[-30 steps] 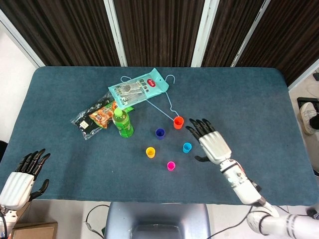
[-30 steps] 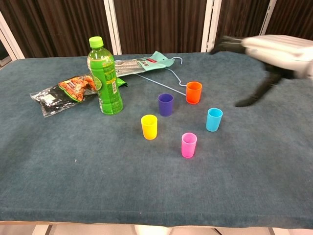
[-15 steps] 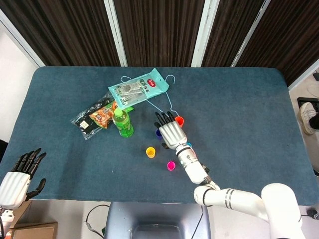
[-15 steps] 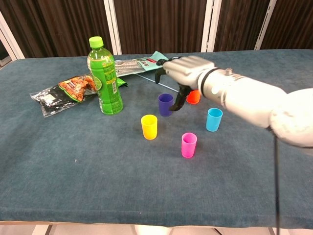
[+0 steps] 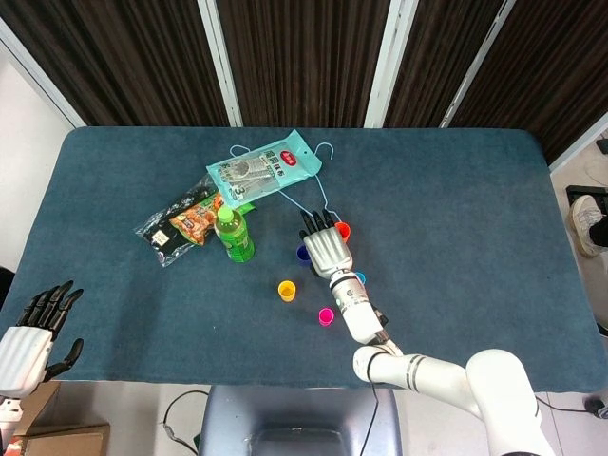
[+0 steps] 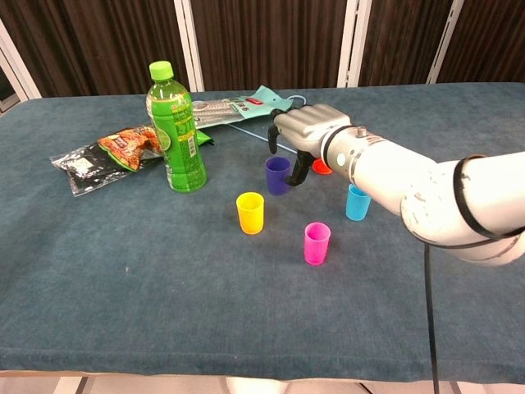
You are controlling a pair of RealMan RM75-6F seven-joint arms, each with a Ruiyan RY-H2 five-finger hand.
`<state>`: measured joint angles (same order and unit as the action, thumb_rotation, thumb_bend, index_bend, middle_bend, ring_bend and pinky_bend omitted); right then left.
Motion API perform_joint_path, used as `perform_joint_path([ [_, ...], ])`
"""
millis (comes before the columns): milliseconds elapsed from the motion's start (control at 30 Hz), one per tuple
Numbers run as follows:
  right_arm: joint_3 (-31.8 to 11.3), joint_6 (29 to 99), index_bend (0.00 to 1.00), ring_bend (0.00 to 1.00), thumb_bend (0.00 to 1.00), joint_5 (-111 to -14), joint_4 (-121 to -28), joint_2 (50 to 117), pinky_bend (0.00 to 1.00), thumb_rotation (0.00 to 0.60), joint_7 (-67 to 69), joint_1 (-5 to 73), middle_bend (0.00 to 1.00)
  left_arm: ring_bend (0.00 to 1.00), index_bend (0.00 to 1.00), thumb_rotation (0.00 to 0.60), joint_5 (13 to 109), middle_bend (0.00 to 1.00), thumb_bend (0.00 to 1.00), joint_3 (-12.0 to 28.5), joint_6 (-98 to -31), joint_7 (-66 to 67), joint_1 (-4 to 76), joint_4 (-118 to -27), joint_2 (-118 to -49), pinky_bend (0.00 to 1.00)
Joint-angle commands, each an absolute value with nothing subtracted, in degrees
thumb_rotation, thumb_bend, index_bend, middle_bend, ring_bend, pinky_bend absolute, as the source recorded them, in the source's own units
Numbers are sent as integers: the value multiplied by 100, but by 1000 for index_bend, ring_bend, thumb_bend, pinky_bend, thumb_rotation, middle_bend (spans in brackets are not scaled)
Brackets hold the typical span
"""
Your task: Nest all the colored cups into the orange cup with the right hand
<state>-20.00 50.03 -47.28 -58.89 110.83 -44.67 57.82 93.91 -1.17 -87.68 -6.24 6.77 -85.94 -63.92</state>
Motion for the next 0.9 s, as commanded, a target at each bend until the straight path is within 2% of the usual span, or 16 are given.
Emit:
perform_joint_path([
  [33,-2020,4959,465,0,408,-4691,-5812,11139,0,600,-4382,5842,0,0,0,600,9369,0,431,-105,-8748,-633,685,-8589,-6392,101],
  [167,-2016,4936,517,0,410,-4646,-5743,11189,0,600,-4314,5884,0,0,0,600,9360,0,431,-95,-8741,-644,690,-8584,-6394,100],
  [400,-2014,5205,686,0,461,-4605,-5754,11223,0,600,-4377,5894,6,0,0,600,9386,0,435,-101,-8753,-656,688,-8570,-6394,101],
  [700,-2261,6267,686,0,464,-5261,-6423,10562,0,600,-3749,5517,11,0,0,600,9419,0,435,-126,-8751,-630,681,-8585,-6388,101],
  [900,-2365,6167,686,0,464,-4896,-6481,10197,0,600,-3830,5332,11,0,0,600,9409,0,434,-131,-8682,-567,706,-8599,-6413,101],
])
